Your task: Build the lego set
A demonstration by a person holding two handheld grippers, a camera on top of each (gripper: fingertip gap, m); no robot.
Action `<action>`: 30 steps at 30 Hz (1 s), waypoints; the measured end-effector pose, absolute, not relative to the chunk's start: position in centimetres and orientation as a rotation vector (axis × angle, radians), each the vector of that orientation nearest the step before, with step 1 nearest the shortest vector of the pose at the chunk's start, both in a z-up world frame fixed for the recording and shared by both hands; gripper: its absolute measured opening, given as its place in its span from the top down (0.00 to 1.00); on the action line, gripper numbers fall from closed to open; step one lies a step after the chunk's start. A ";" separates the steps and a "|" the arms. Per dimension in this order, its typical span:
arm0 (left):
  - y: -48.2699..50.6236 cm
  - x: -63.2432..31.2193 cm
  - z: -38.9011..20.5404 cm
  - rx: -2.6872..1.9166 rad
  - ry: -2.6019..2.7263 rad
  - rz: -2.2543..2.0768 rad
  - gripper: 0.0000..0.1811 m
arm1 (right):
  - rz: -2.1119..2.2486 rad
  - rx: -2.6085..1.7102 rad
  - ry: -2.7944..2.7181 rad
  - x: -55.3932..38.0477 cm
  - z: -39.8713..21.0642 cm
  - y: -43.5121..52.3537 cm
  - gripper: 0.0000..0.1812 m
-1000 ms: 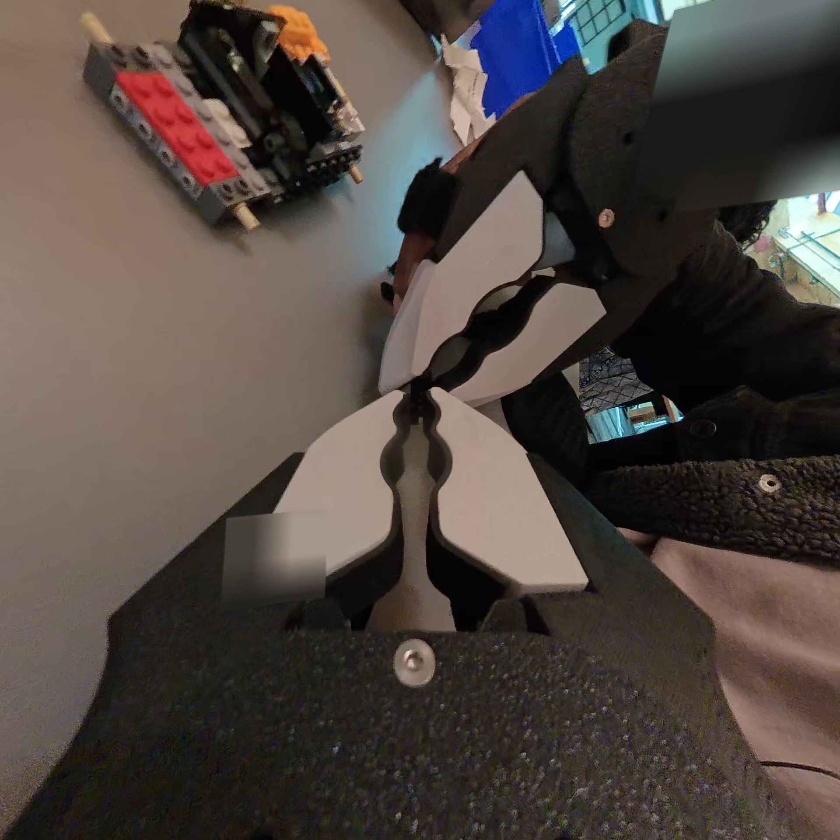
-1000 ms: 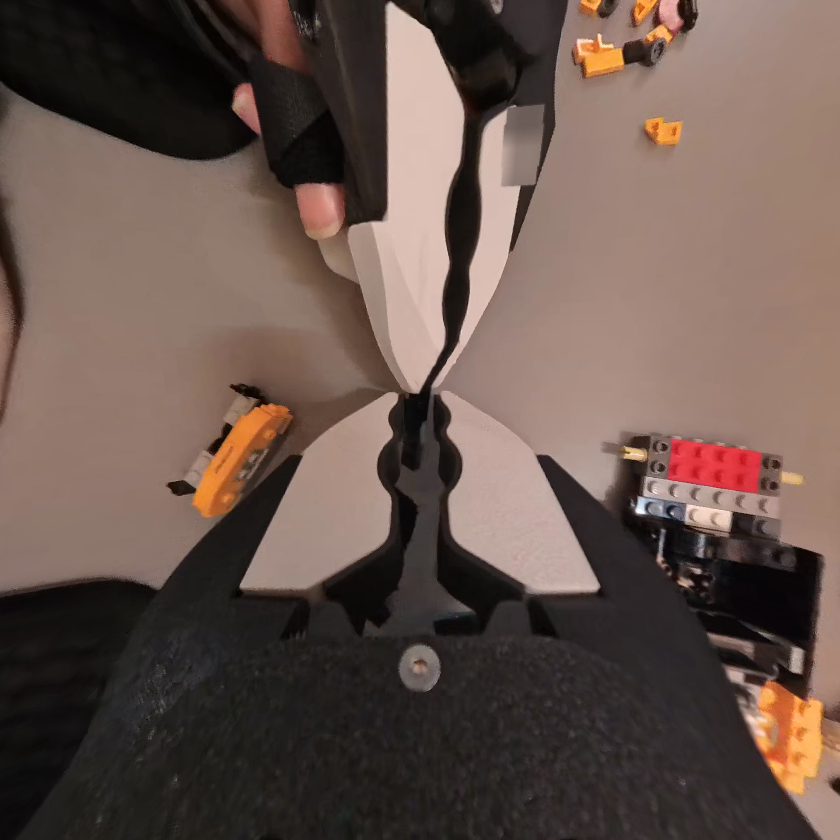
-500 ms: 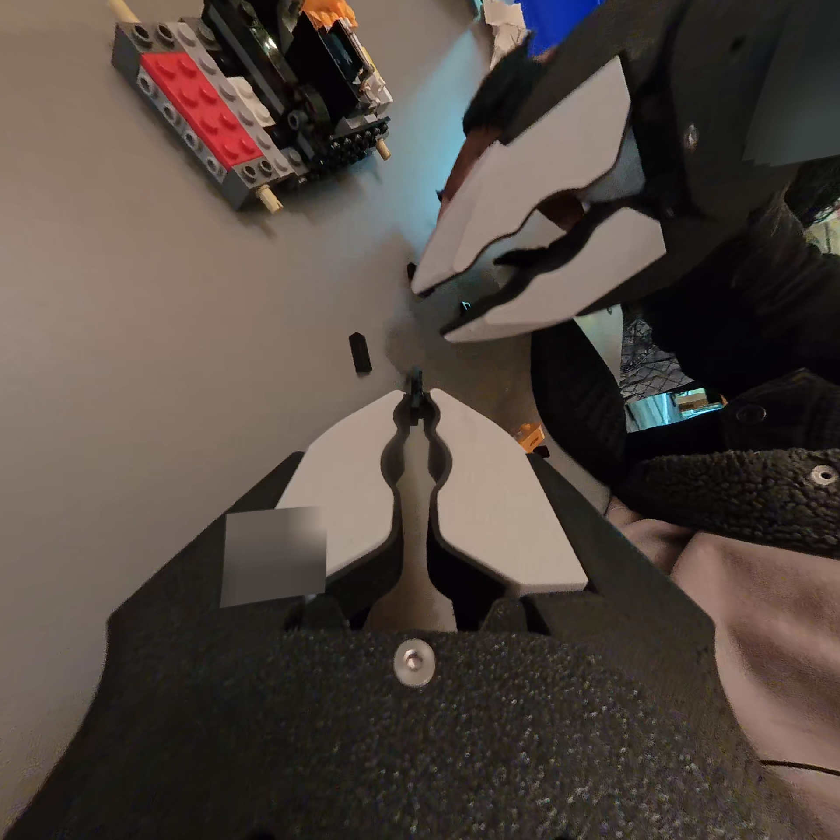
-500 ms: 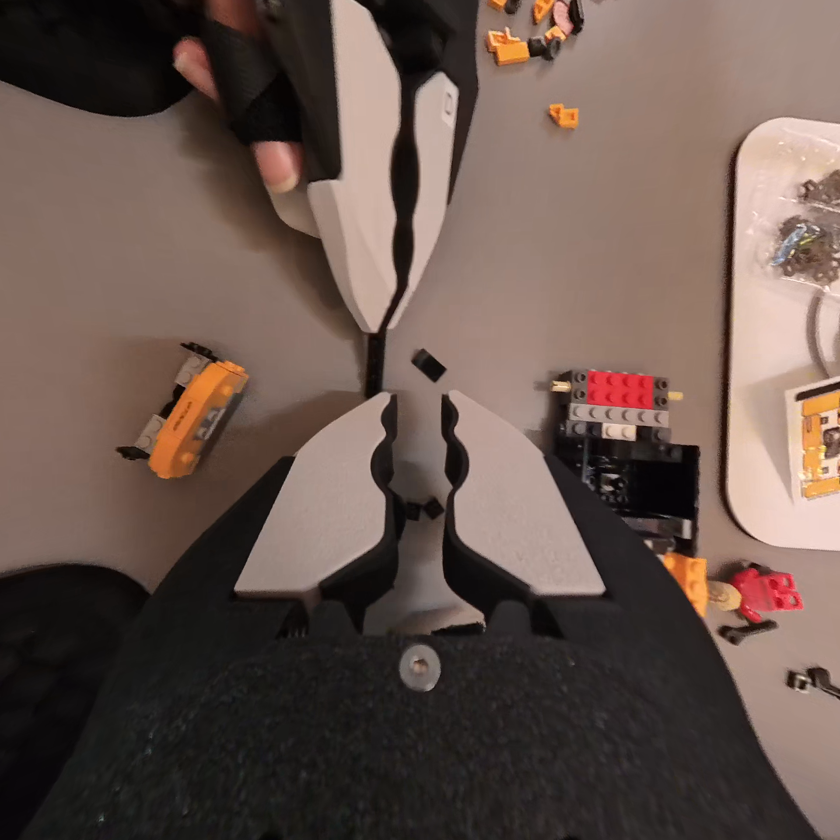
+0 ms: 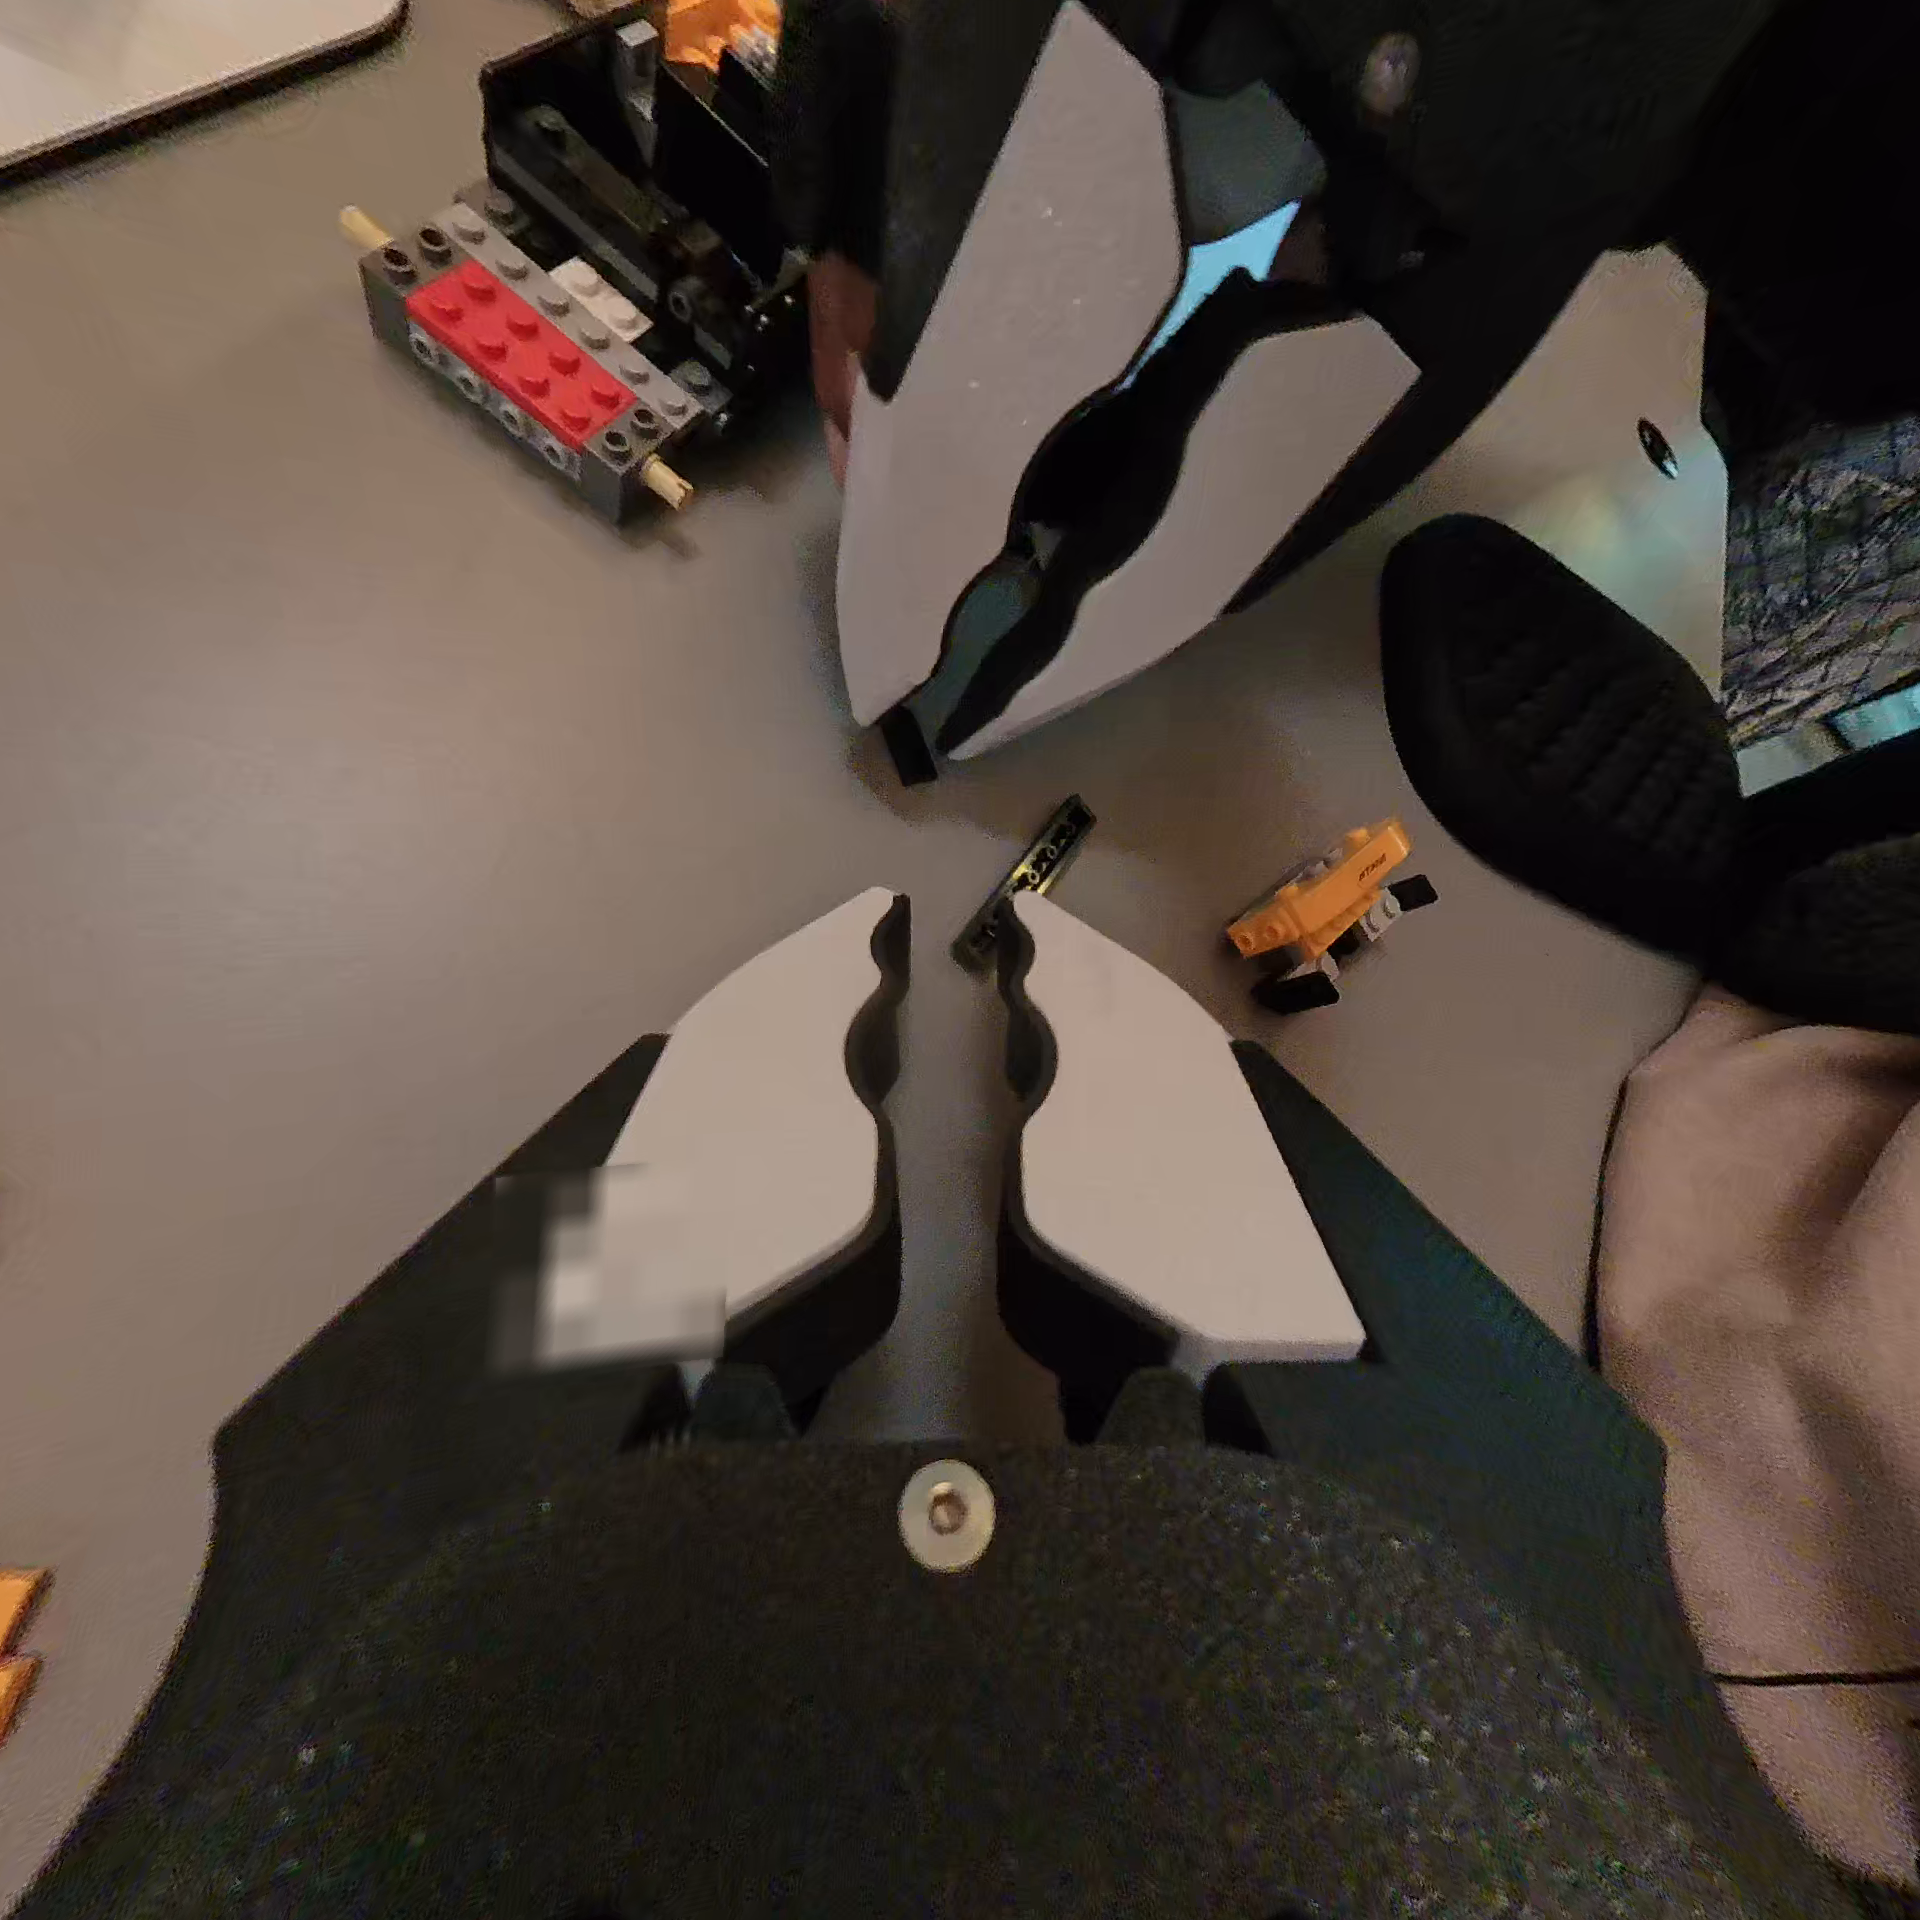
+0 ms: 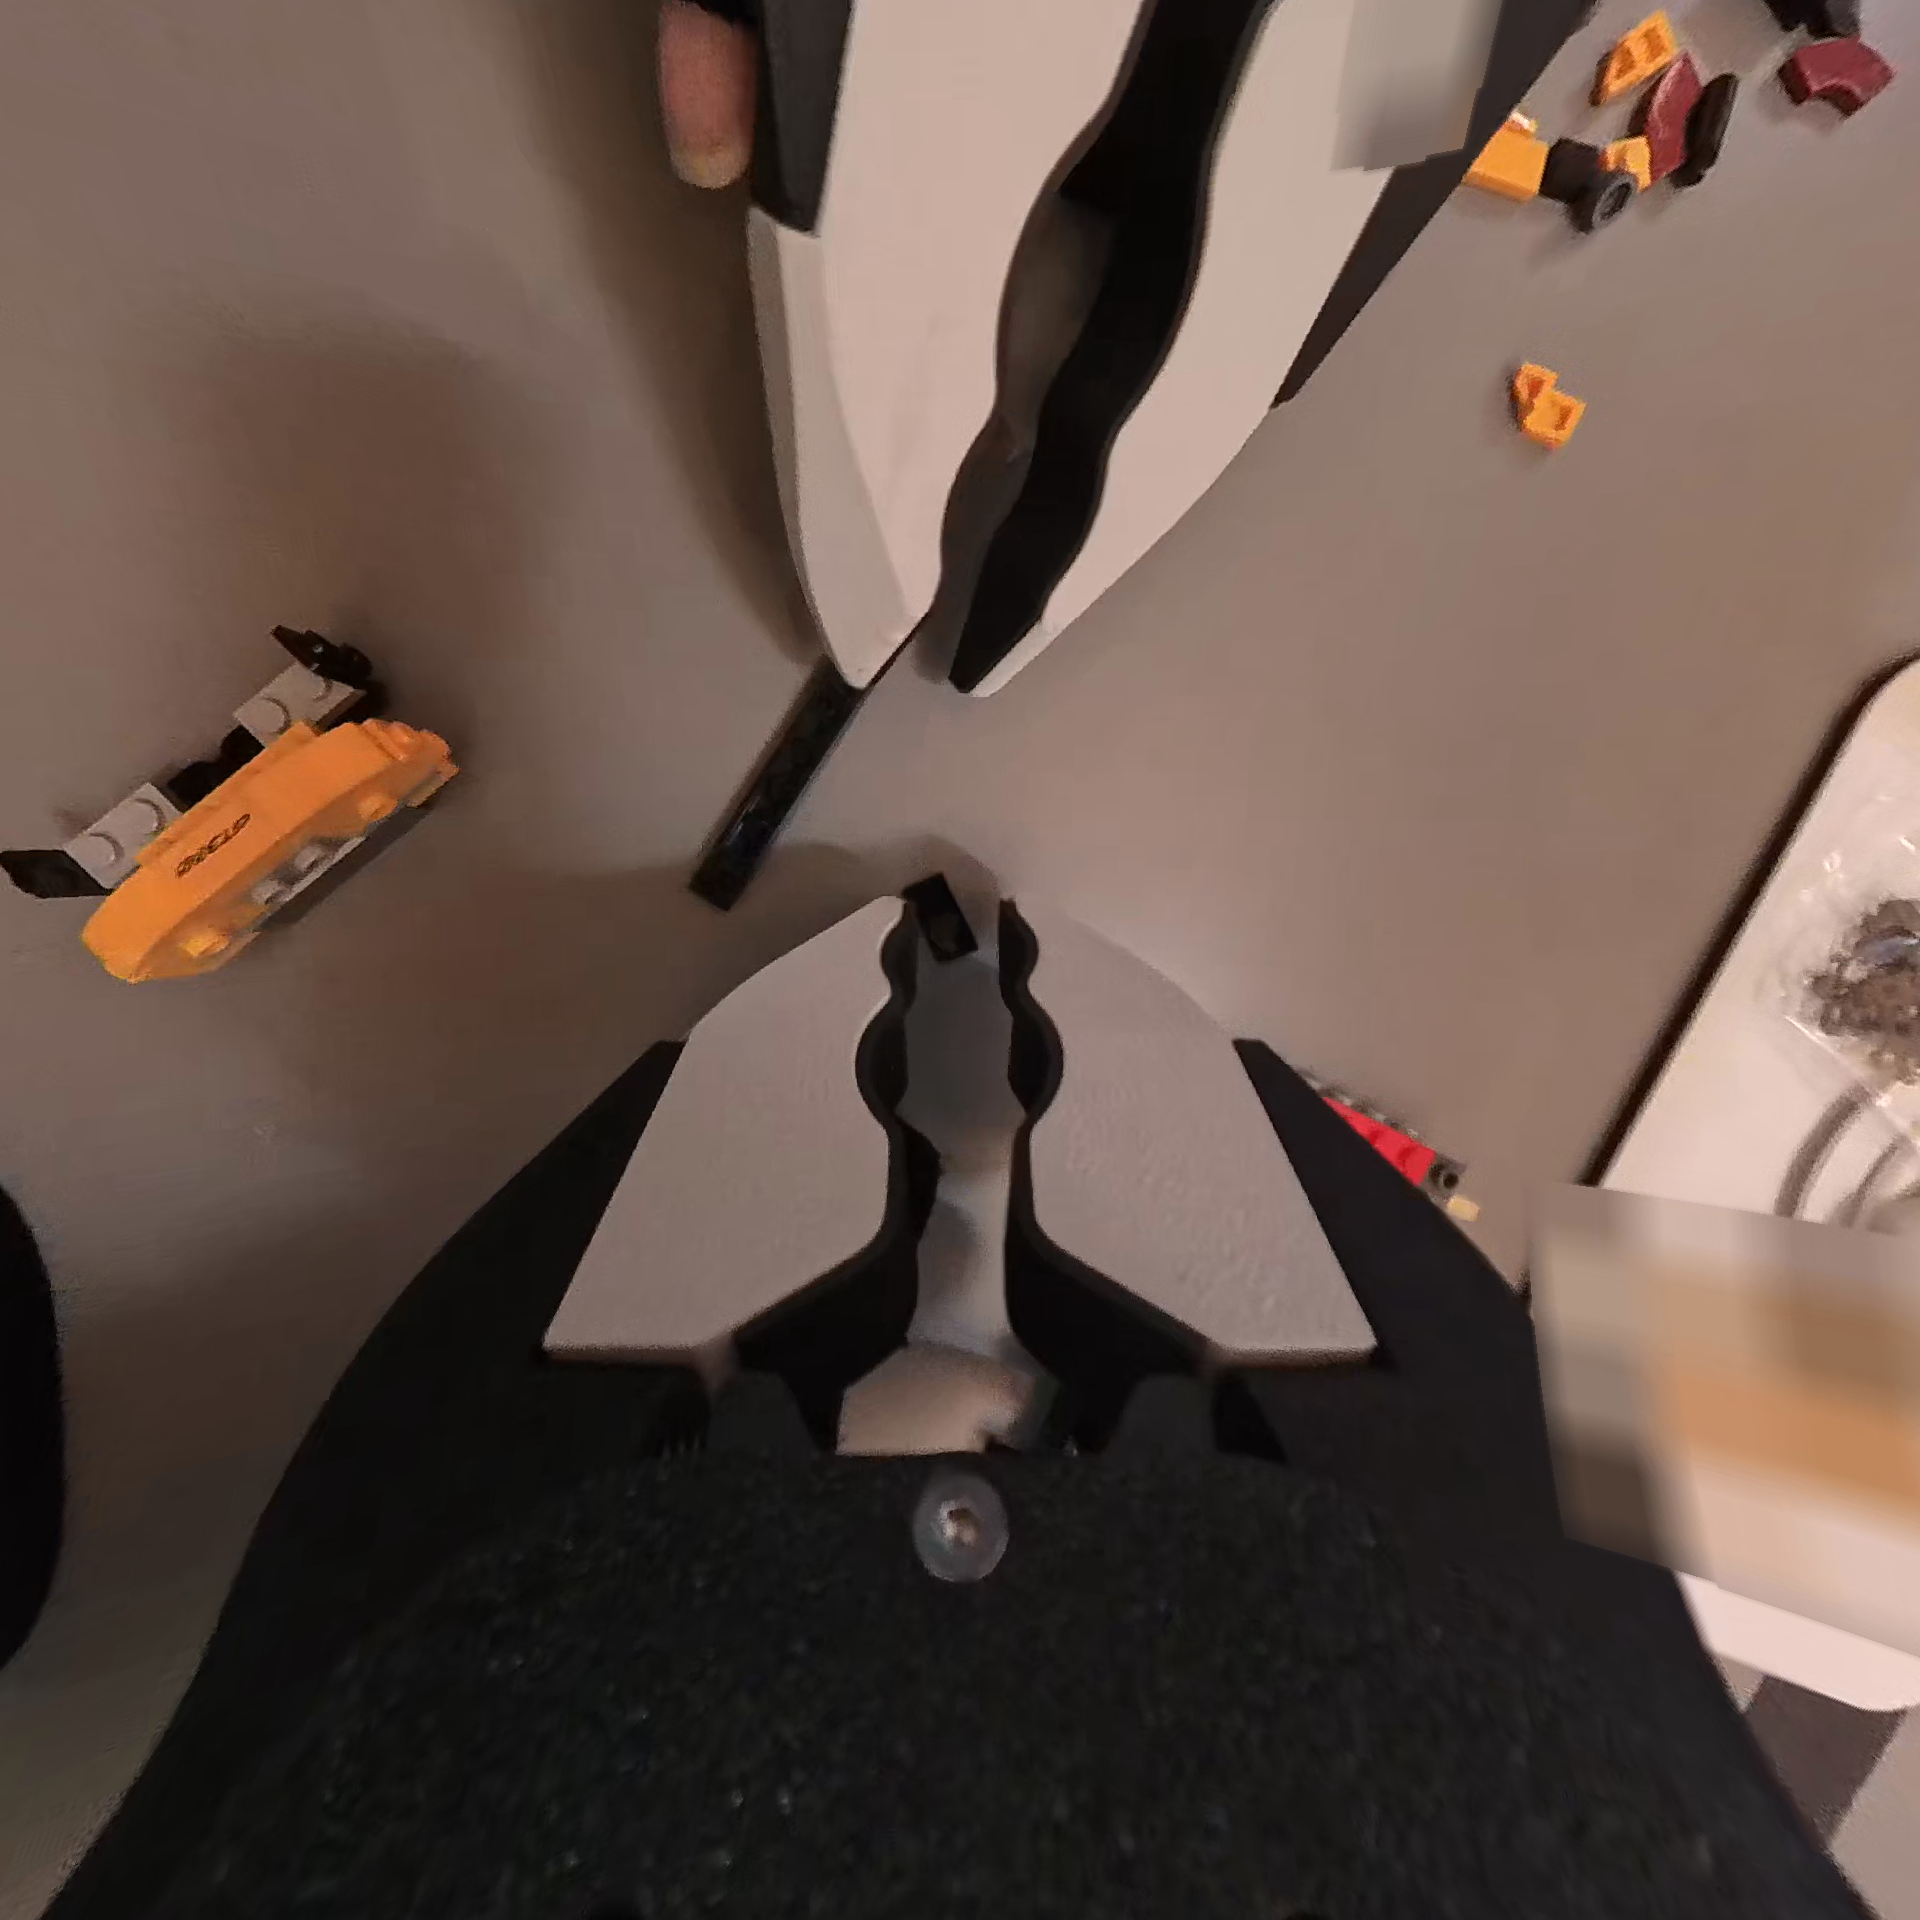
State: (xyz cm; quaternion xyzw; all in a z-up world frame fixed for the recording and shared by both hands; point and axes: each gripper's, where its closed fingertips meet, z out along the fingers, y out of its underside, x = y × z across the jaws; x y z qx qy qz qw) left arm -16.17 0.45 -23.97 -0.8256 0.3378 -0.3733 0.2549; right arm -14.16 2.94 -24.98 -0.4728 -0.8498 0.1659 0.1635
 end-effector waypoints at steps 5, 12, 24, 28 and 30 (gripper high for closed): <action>0.1 -16.0 -24.0 -2.197 0.994 -0.982 0.91 | 0.579 -1.397 -2.361 -14.1 -24.6 2.7 1.00; -0.3 -15.6 -24.5 -2.075 1.196 -0.808 0.85 | 0.896 -1.535 -2.065 -13.2 -22.0 0.5 1.00; -0.9 -15.3 -25.5 -1.984 1.403 -0.579 0.95 | 0.964 -1.923 -2.013 -13.9 -23.0 -0.6 1.00; -1.1 -15.3 -25.4 -1.971 1.429 -0.567 0.95 | 0.976 -1.927 -1.985 -14.0 -22.7 -0.5 1.00; -1.4 -15.1 -24.9 -1.996 1.397 -0.661 0.96 | 0.986 -1.922 -1.958 -13.9 -22.3 -0.4 1.00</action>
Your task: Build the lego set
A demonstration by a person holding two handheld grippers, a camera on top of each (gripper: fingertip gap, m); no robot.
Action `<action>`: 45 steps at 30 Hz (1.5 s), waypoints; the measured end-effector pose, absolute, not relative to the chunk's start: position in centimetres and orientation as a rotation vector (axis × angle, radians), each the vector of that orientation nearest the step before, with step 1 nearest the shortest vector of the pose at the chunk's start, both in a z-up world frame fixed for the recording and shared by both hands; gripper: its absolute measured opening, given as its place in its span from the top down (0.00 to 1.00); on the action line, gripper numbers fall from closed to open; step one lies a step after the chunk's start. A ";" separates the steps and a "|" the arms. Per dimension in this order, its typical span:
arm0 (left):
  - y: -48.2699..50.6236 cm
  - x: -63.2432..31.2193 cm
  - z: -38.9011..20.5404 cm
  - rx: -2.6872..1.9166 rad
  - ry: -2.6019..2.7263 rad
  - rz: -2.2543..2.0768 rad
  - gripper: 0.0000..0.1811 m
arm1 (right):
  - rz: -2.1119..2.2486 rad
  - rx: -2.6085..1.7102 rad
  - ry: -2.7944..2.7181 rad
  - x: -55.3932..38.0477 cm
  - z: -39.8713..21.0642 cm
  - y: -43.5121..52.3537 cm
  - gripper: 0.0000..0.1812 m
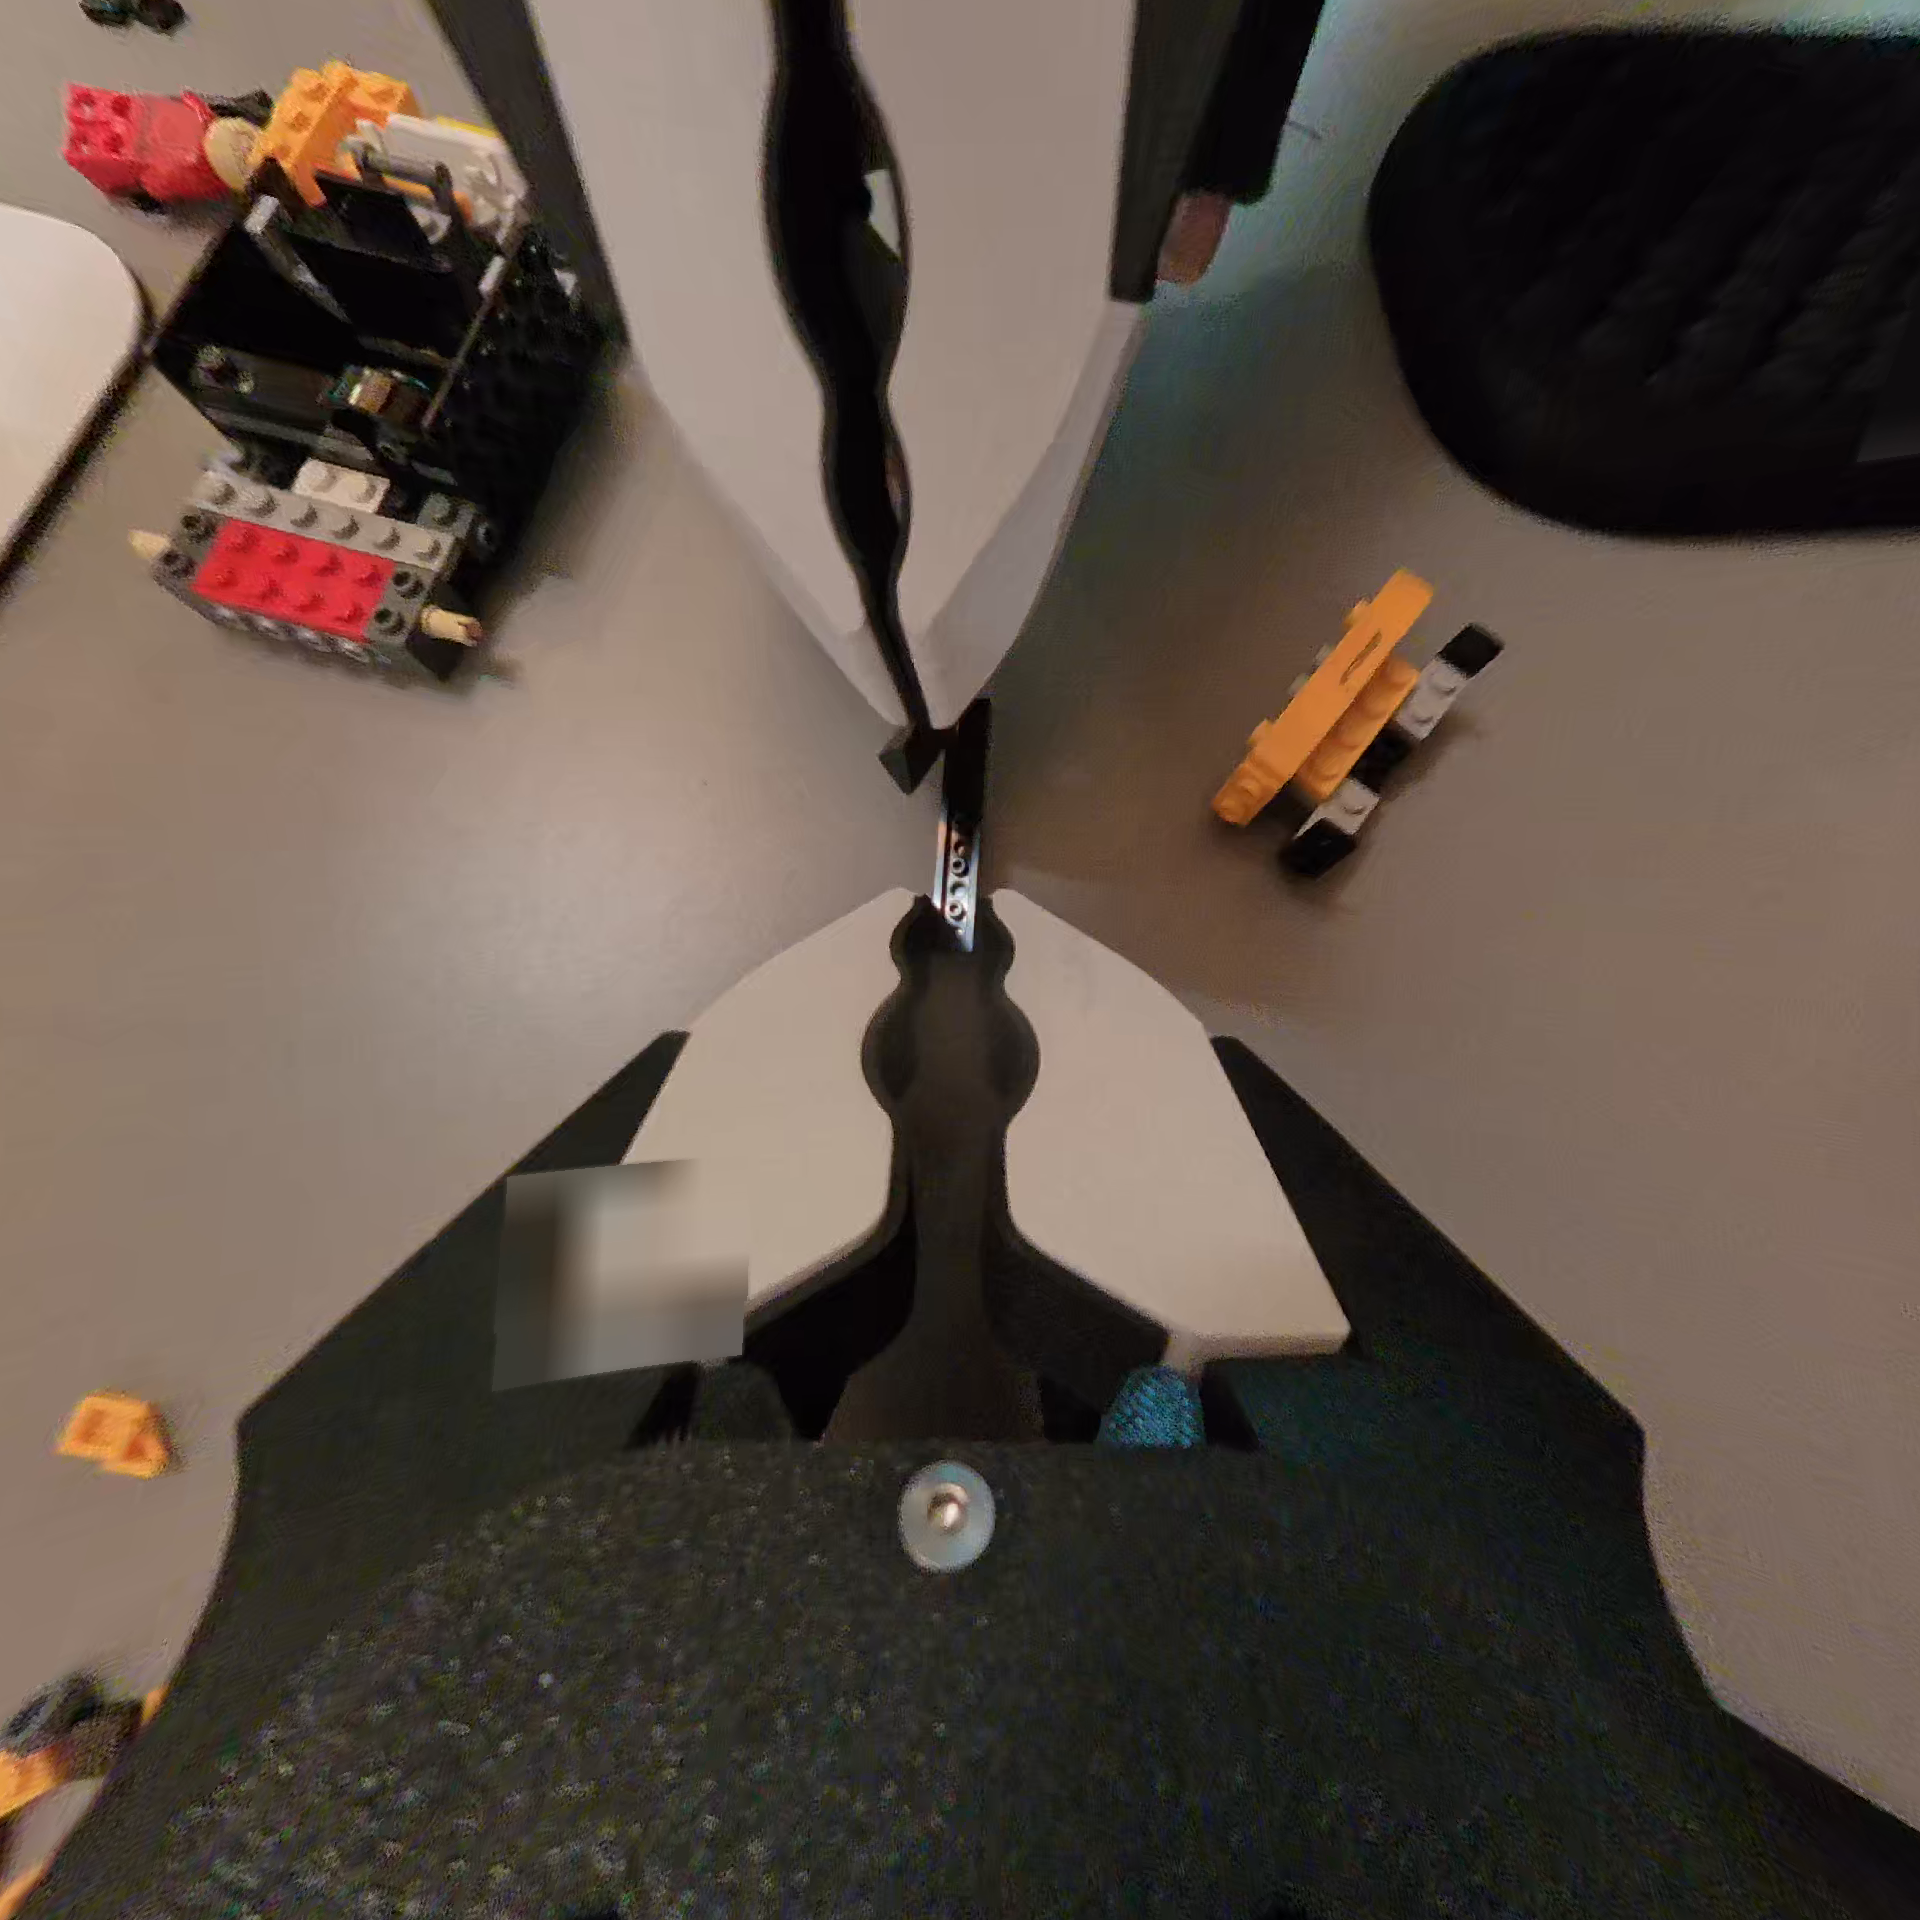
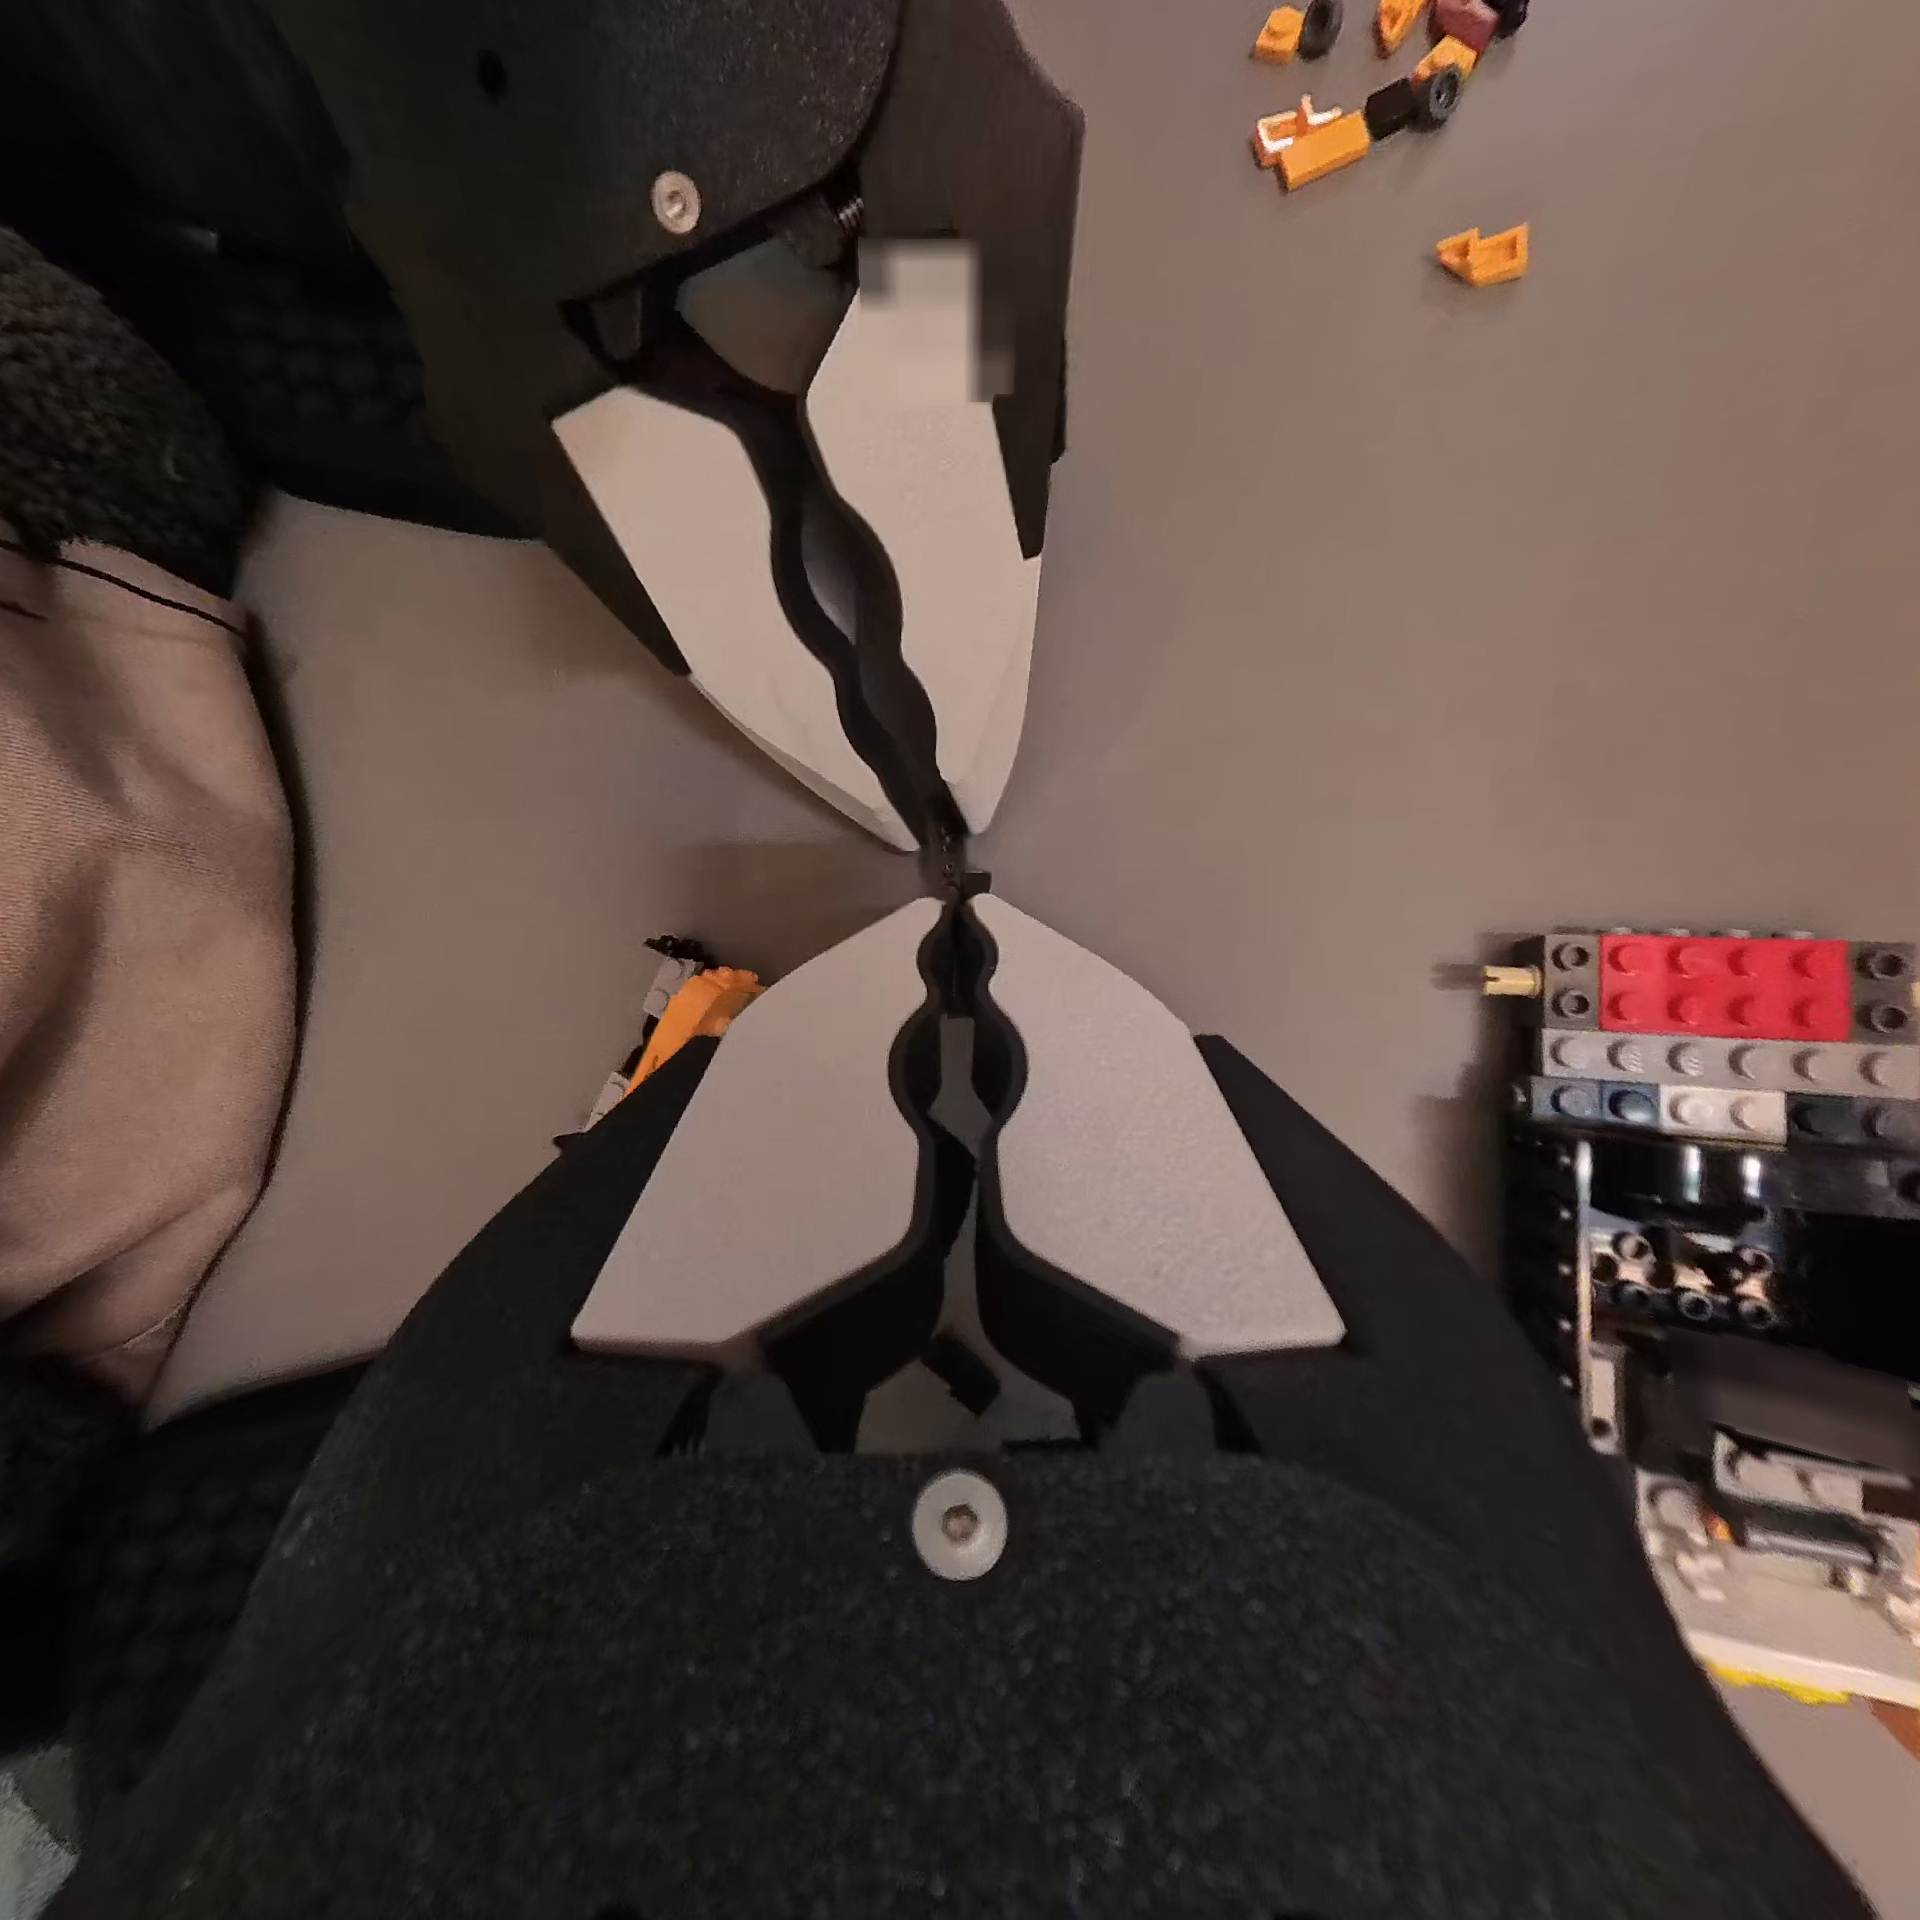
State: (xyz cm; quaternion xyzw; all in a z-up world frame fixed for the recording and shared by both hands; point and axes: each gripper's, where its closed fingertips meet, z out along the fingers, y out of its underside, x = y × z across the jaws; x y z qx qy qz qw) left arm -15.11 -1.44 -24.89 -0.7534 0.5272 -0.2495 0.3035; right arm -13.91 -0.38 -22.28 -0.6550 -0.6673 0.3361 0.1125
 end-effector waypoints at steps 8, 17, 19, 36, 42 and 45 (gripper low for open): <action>-1.5 -15.8 -24.5 -2.291 1.194 -1.089 0.95 | 1.029 -1.902 -1.867 -12.3 -20.4 -0.4 1.00; 1.2 -17.1 -23.7 -2.173 1.196 -0.810 0.91 | 1.062 -1.899 -1.810 -10.7 -20.4 -0.9 1.00; -0.4 -16.9 -23.6 -2.096 1.350 -0.784 0.89 | 1.064 -1.893 -1.804 -10.5 -20.4 -1.0 1.00; -3.0 -15.1 -23.8 -2.248 1.452 -1.047 0.96 | 1.141 -1.863 -1.750 -8.8 -20.4 -1.5 1.00; -1.6 -15.9 -23.6 -2.609 1.072 -1.483 0.95 | 1.176 -1.850 -1.735 -8.3 -20.4 -1.8 1.00; -0.5 -16.7 -24.3 -2.692 1.038 -1.397 0.89 | 1.185 -1.846 -1.728 -8.1 -20.5 -1.9 1.00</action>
